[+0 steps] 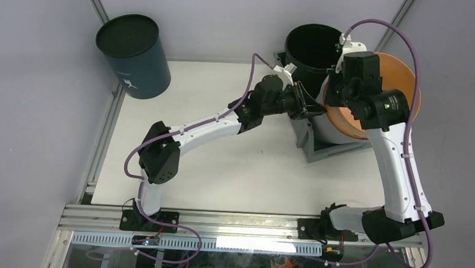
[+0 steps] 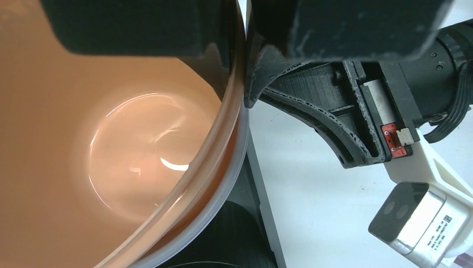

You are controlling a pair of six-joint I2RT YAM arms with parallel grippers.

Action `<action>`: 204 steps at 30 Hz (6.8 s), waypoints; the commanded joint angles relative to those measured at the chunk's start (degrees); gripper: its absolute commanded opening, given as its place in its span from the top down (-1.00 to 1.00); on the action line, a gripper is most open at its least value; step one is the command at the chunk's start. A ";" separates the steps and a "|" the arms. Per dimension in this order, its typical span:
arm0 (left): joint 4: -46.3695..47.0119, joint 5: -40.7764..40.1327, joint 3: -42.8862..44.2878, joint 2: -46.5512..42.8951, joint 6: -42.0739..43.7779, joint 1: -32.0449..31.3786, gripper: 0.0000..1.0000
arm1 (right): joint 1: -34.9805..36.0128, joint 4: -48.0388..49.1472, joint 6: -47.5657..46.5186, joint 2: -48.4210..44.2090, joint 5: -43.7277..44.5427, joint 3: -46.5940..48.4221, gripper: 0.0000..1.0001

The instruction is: Turn the large container upside down

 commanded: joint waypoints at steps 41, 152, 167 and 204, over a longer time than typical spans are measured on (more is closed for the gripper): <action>-8.54 -9.33 -5.02 5.40 -2.89 1.51 1.00 | 4.70 6.15 7.89 -3.12 -10.26 13.94 1.00; -12.83 -20.24 -11.63 -23.40 40.93 -4.71 -0.98 | -49.80 0.26 27.97 -1.59 -22.34 1.47 0.47; -13.52 -21.35 -9.40 -25.68 44.02 -4.71 -0.98 | -49.80 2.89 31.55 -2.90 -32.70 5.58 1.00; 20.84 8.70 -17.37 -27.44 88.60 -8.39 -0.98 | -43.41 4.13 23.48 -9.17 -29.05 -4.30 0.01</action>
